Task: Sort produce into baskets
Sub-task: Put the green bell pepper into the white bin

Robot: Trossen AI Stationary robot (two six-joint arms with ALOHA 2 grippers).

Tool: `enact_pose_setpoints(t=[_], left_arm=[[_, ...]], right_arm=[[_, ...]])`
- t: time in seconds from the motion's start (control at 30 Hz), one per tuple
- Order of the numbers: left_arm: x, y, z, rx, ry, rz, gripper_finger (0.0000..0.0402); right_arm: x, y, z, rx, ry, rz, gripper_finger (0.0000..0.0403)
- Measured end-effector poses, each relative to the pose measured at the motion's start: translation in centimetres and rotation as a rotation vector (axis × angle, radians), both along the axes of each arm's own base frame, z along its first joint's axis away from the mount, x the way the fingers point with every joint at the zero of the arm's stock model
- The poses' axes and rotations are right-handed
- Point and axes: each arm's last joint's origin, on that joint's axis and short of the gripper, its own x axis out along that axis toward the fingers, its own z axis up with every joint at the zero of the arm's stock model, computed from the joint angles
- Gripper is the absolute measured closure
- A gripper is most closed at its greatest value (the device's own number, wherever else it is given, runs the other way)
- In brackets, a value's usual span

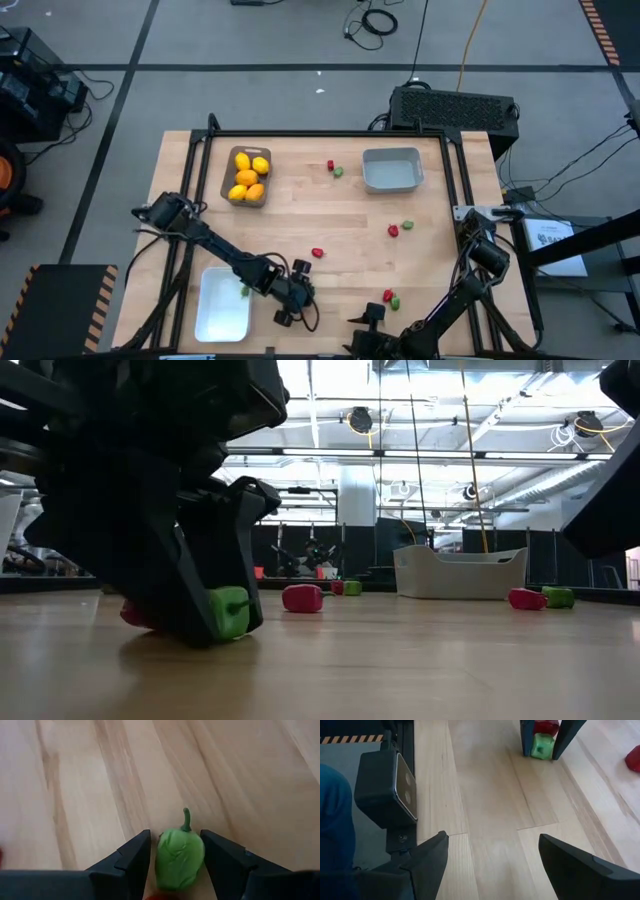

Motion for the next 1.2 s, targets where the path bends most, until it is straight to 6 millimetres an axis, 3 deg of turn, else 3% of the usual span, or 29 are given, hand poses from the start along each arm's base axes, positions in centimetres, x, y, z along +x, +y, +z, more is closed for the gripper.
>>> enact_pose_setpoints(t=[0.3,0.5,0.63,0.7,0.8,0.9,1.07,1.2], left_arm=[[0.2,0.1,-0.3,-0.006,0.004,0.003,0.0230],[0.2,0.0,-0.3,-0.008,0.003,0.002,0.0285],[0.3,0.0,0.7,-0.021,-0.004,-0.005,0.0307],[0.5,0.1,2.2,-0.034,-0.035,-0.019,0.0306],[0.6,0.0,6.0,-0.083,-0.154,-0.035,0.0298],[-0.2,0.3,8.9,-0.112,-0.216,-0.044,0.0295],[-3.0,1.0,13.7,-0.207,-0.241,0.010,0.0293],[-6.1,0.6,14.6,-0.271,-0.078,0.117,0.0293]], right_arm=[[0.0,0.0,0.0,0.002,0.000,-0.001,0.0106],[0.0,0.0,0.0,0.001,0.000,0.000,0.0106],[0.0,0.0,0.1,0.002,0.000,0.000,0.0106],[0.0,0.0,0.1,0.002,-0.001,-0.001,0.0106],[0.0,0.0,0.0,0.003,-0.001,-0.002,0.0106],[0.0,0.0,0.0,0.005,-0.002,-0.003,0.0106],[0.0,0.0,0.1,0.005,-0.002,-0.003,0.0106],[0.0,0.0,0.1,0.002,-0.003,0.001,0.0106]])
